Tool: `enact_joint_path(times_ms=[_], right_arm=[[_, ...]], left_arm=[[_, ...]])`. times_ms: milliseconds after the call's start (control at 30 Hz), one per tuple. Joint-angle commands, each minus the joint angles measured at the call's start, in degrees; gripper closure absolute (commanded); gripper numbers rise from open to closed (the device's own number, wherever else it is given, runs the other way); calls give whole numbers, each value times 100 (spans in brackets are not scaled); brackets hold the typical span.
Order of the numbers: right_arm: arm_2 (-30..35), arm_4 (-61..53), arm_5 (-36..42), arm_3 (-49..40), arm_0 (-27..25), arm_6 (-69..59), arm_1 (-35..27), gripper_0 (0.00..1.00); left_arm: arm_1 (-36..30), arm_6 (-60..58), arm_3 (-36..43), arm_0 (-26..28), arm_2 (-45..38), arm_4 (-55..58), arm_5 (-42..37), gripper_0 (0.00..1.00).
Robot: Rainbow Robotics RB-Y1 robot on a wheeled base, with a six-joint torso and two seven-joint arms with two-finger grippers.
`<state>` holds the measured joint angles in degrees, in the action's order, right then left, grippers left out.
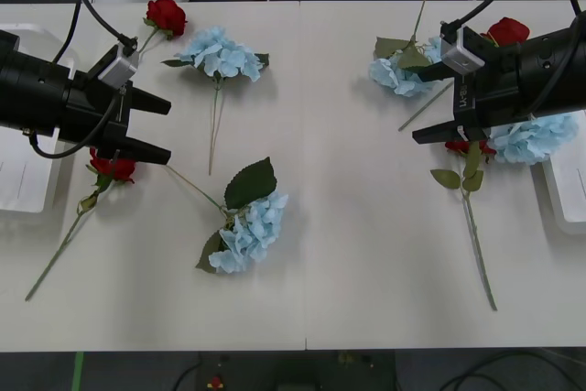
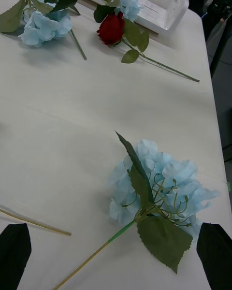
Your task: Put the red flowers into the right box and the blue flowers into the left box
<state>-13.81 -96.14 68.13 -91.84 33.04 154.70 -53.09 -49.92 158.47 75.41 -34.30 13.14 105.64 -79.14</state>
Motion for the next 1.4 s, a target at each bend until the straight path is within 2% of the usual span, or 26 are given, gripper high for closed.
enact_joint_path(times_ms=[33, 133, 333, 400, 600, 800, 1033, 1200, 1400], right_arm=[[-70, 104, -37, -10, 124, 30, -105, 0], [45, 148, -37, -18, 265, 30, -334, 0], [352, 95, 174, -27, 300, 30, -342, 0], [379, 86, 148, -27, 300, -590, -334, 0], [467, 411, -274, -27, 344, -3613, -342, 0], [519, 930, -678, 360, 651, -7032, -307, 0], [598, 1238, -731, 1713, 1152, -9309, -158, 0], [616, 1211, -924, 2346, 1258, -10513, -105, 0], [616, 1334, -1285, 2522, 1266, -13536, -105, 0]], left_arm=[[-545, -347, 238, -288, 57, 26, 145, 0], [-835, -347, 536, -367, 224, -158, 356, 0], [-1275, -387, 1090, -402, 242, -870, 400, 0], [-1389, -1090, 1152, -393, 242, -1107, 382, 0], [-1512, -3428, 1108, -288, 242, -1758, 48, 0], [-1521, -4738, 1108, -86, 251, -2364, -31, 0], [-1618, -5687, 1099, 11, 708, -2839, -40, 0], [-1741, -6223, 1099, 2, 1068, -2971, -57, 0], [-1697, -6548, 1108, 11, 1385, -3331, -22, 0]])
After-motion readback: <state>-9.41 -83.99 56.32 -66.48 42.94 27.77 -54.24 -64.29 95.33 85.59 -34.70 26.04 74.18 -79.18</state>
